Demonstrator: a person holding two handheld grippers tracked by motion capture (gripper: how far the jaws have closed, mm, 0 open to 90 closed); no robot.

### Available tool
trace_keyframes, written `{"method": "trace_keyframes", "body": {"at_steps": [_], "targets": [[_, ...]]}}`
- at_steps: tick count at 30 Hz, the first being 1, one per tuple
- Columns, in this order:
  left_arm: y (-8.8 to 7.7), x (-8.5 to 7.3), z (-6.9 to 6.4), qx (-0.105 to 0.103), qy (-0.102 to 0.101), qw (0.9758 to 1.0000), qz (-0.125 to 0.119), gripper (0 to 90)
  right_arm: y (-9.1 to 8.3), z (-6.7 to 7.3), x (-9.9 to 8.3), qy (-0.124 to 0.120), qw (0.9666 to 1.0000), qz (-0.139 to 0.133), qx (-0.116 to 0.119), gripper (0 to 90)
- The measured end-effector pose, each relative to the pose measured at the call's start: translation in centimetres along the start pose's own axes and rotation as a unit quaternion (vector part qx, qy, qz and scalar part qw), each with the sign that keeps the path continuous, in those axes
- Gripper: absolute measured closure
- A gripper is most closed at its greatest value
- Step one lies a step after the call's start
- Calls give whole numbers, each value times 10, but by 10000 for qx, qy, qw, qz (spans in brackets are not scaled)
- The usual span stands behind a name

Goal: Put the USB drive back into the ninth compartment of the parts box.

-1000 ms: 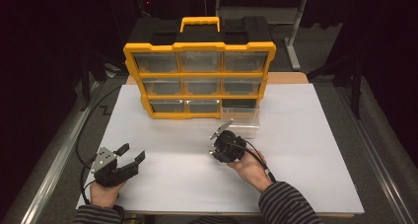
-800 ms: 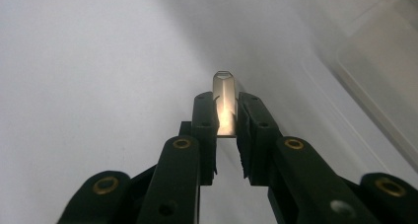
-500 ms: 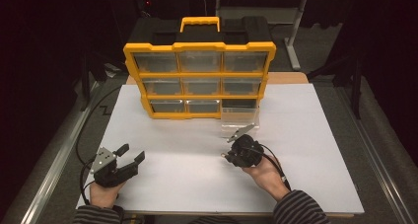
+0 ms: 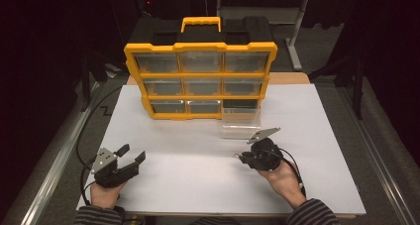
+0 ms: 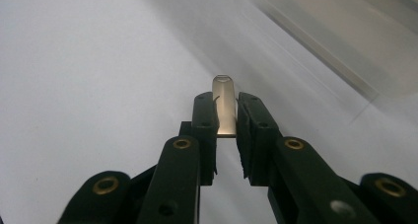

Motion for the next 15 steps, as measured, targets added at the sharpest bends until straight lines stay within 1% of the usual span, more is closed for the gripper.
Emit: {"method": "trace_keyframes", "body": {"at_steps": [3, 7, 15], "targets": [[0, 0, 1, -1, -42, 10000, -28, 329, -5, -2, -2, 73, 9999, -75, 11, 799], [1, 0, 1, 4, -35, 10000, -7, 328, -12, -7, -5, 128, 9998, -181, 4, 799], [1, 0, 1, 10, -37, 10000, -1, 328, -26, -16, -10, 324, 9986, -409, -21, 799]]}}
Point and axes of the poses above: each handheld gripper's, and its own axes: y roughly forward along the jaws, x roughly out of its top, z roughly to its left, the point moved 10 cm from there along y, roughly forward along the jaws, and after that the axes turned 4 degrees about y, right-handed, at the moved point
